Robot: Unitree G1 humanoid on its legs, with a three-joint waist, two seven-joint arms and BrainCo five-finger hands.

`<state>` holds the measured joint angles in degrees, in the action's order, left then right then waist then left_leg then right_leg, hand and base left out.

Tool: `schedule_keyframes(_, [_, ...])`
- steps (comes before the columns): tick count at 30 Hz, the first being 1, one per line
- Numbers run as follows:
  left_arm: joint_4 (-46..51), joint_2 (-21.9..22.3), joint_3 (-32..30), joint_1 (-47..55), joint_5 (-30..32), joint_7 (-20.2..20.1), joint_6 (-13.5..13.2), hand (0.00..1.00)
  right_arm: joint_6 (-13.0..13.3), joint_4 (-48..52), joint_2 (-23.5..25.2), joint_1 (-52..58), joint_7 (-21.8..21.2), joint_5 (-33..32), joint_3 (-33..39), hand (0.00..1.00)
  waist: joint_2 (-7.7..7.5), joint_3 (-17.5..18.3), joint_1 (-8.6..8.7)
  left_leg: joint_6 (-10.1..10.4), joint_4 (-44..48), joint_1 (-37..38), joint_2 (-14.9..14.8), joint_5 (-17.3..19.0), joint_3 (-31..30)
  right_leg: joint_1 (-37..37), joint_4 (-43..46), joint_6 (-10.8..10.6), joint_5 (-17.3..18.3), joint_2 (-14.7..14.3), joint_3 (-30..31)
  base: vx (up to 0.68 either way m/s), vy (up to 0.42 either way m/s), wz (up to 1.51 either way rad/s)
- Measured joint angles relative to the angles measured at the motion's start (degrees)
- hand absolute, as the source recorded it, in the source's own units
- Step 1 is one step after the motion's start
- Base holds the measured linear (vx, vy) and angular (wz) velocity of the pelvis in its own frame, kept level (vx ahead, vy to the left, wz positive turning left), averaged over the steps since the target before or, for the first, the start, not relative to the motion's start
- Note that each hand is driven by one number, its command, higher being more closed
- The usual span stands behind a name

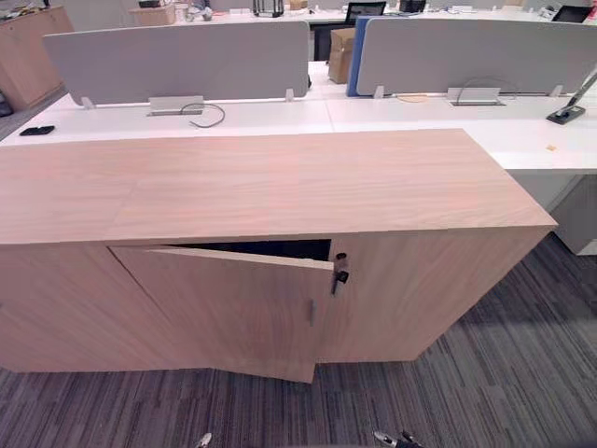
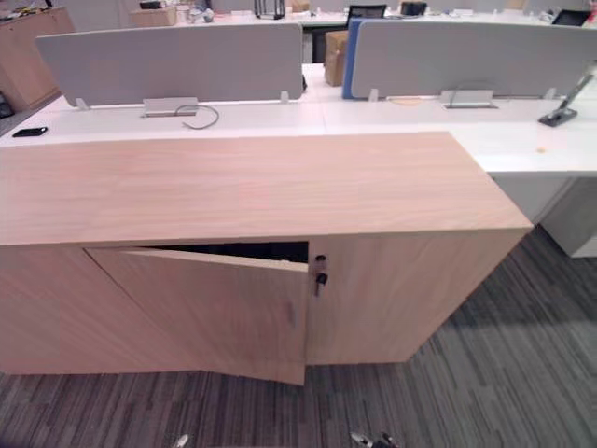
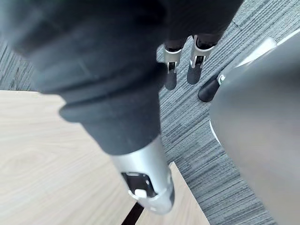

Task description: Walk over to the cabinet, pick up the folder, carry it to the office cabinet, place the folder inside the office cabinet, then close the office cabinet door

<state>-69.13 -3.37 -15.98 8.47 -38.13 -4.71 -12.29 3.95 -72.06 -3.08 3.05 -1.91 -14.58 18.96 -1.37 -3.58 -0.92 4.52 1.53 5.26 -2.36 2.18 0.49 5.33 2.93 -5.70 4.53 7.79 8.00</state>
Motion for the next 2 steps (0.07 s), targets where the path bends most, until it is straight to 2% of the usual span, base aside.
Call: schedule_keyframes(2, [0.0,-0.6,2.4,-0.9,0.4,0.0,0.0,0.0,0.0,0.0,-0.2,0.2,-0.1,0.0,0.0,0.0,0.0,0.0,0.25,0.0,-1.1,0.5,-0.1,-0.8,-0.1,0.0,0.0,0.0,0.0,-0.1,-0.1,0.0,0.0,0.0])
